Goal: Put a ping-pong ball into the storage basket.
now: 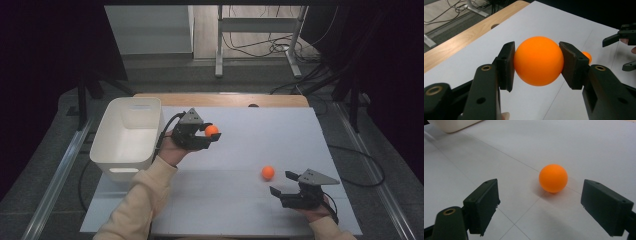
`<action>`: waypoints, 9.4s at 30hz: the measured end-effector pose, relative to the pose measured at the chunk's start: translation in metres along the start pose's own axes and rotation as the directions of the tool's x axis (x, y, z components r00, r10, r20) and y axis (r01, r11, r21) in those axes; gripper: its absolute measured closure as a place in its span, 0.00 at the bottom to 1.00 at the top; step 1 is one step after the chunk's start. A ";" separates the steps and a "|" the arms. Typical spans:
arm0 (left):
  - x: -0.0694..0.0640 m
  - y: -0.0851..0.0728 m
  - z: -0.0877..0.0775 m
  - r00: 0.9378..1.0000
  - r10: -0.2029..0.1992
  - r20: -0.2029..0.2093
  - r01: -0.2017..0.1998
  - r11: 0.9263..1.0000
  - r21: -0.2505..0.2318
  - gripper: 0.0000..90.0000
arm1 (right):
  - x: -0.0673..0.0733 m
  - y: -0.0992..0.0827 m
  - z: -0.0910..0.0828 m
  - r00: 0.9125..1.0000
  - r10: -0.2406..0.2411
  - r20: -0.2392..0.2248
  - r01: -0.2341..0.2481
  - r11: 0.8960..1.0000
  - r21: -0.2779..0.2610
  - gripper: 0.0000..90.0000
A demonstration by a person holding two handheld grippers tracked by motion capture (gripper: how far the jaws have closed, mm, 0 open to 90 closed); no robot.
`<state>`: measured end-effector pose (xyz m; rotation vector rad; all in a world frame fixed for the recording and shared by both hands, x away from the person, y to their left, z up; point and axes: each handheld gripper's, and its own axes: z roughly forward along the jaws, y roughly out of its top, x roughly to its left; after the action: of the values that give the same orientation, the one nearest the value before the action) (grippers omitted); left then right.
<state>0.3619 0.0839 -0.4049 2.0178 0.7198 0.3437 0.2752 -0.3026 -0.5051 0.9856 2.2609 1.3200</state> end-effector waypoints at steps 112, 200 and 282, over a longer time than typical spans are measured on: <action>0.084 -0.027 -0.102 0.921 -0.231 -0.315 0.192 0.970 -0.149 0.55 | 0.000 0.000 -0.001 1.000 0.000 0.002 0.000 1.000 -0.001 0.17; 0.128 -0.062 -0.096 0.846 -0.285 -0.450 0.348 0.935 0.062 0.55 | 0.000 0.000 -0.001 1.000 -0.007 0.004 0.007 1.000 0.002 0.17; 0.055 -0.012 -0.073 0.975 -0.213 -0.058 0.206 0.973 -0.103 0.12 | -0.001 0.002 0.001 1.000 -0.010 0.001 0.010 1.000 -0.008 0.17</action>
<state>0.3644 0.1728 -0.3787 1.8265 0.9334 0.3182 0.2770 -0.3023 -0.5040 0.9701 2.2556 1.3234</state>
